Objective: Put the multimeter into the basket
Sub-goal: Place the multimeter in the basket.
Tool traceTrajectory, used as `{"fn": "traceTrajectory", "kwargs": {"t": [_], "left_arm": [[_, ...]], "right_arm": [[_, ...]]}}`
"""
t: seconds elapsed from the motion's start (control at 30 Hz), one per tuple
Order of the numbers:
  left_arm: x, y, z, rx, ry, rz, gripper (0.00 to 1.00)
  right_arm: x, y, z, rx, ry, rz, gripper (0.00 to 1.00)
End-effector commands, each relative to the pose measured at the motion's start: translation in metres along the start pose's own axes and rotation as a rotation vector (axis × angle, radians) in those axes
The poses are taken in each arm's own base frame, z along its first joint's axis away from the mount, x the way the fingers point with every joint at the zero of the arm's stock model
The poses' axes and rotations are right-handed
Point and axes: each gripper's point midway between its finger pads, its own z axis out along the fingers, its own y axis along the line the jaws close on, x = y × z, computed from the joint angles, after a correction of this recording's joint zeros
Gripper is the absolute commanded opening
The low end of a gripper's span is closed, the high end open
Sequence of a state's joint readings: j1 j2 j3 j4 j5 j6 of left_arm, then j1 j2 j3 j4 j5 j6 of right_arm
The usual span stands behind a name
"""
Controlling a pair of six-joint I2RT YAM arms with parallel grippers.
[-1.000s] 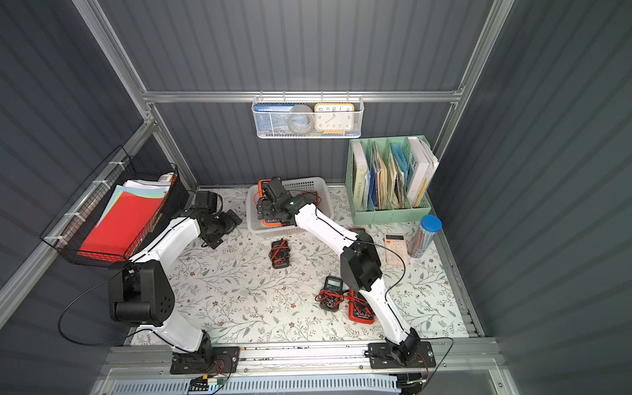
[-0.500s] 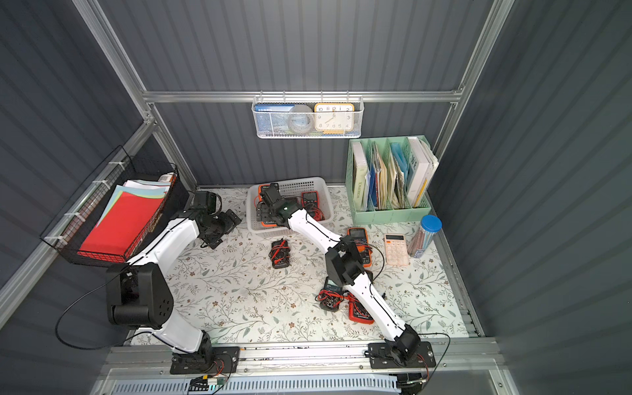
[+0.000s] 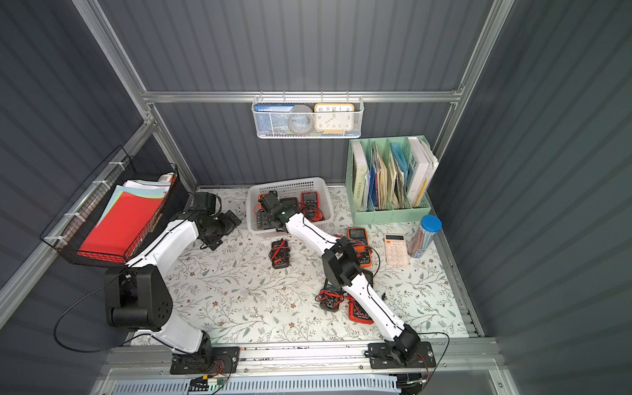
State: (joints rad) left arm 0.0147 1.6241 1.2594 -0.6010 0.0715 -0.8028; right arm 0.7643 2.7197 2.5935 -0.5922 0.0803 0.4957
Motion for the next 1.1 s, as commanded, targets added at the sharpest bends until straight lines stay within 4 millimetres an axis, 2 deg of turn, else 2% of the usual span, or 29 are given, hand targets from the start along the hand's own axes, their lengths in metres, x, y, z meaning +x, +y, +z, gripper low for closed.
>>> {"fn": "traceTrajectory", "kwargs": {"t": [0.0,0.07,0.43,0.63,0.8,1.07], "left_arm": [[0.000,0.001,-0.006,0.004,-0.004,0.002,0.99],[-0.002,-0.001,-0.006,0.007,-0.009,0.003,0.99],[-0.007,-0.004,-0.004,0.006,-0.022,0.011,0.99],[-0.008,-0.004,-0.003,0.003,-0.023,0.014,0.99],[-0.011,-0.009,-0.007,0.017,-0.030,0.027,0.99],[-0.015,-0.031,-0.026,0.101,-0.038,0.091,0.99]], "right_arm": [[-0.026,0.017,-0.022,-0.040,-0.074,-0.011,0.71],[-0.027,0.016,-0.022,-0.030,-0.078,-0.014,0.81],[-0.031,0.018,-0.023,-0.040,-0.093,-0.011,0.99],[-0.034,0.020,-0.029,-0.046,-0.094,-0.014,0.99],[-0.051,0.029,-0.055,-0.069,-0.121,-0.027,0.99],[-0.096,0.046,-0.135,-0.132,-0.219,-0.038,0.99]]}}
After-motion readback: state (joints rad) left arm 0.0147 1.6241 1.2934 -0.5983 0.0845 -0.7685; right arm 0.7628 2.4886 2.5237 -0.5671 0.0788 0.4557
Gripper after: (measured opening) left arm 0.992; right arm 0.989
